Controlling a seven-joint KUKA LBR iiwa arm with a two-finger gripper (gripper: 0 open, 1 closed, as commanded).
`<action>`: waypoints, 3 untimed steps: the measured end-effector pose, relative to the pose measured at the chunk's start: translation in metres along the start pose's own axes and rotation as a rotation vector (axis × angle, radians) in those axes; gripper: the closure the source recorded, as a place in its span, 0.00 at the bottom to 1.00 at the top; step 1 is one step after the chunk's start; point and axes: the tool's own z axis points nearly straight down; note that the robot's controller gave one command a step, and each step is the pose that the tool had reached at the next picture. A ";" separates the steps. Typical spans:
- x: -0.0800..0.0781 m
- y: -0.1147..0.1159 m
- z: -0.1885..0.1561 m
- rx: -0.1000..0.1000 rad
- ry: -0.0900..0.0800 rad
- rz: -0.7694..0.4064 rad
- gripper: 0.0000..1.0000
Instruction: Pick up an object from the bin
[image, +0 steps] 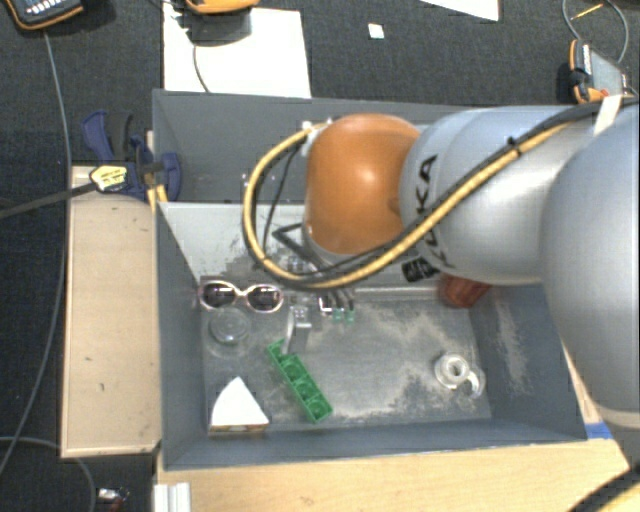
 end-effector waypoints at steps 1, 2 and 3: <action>0.000 0.000 0.000 0.000 0.000 0.000 0.00; -0.013 -0.008 0.070 0.000 0.001 -0.235 0.00; -0.015 -0.008 0.095 -0.001 0.001 -0.237 0.00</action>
Offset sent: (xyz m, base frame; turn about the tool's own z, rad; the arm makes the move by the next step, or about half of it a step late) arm 0.0133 -0.0080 -0.0702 -0.2416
